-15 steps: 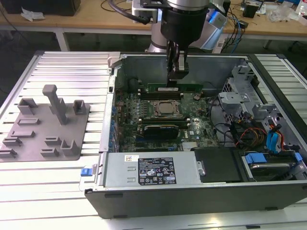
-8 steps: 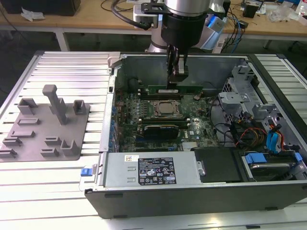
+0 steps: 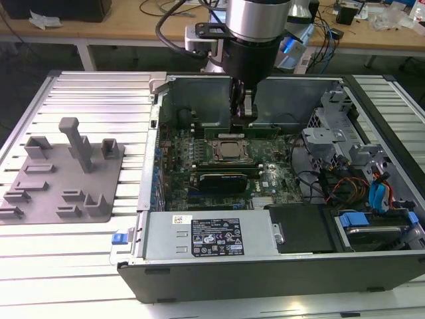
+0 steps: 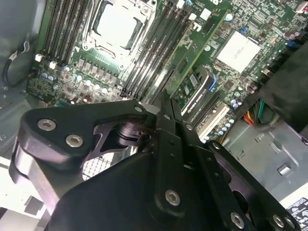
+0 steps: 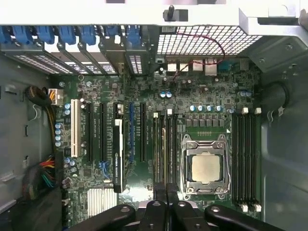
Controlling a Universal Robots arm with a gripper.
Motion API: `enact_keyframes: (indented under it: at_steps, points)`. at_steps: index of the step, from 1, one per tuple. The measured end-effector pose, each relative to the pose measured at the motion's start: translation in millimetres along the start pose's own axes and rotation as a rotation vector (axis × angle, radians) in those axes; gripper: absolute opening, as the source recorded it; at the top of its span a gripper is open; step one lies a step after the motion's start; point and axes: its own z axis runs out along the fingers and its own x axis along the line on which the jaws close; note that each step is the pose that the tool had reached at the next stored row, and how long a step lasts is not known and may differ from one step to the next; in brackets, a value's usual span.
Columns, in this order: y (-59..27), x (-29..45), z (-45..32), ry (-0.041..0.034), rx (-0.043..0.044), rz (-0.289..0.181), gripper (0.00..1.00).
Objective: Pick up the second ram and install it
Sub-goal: 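Pick up the second ram and move it above second insertion slot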
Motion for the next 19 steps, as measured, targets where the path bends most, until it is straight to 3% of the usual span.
enact_keyframes:
  at_steps: [4,11,19]
  points:
    - [-0.1,-8.2,9.3,-0.0001,0.0000,0.000,0.09]
    - [0.9,-10.3,17.4,0.0000,0.0012,0.000,0.09]
    - [1.9,-11.2,35.0,0.0001,0.0021,-0.001,0.09]
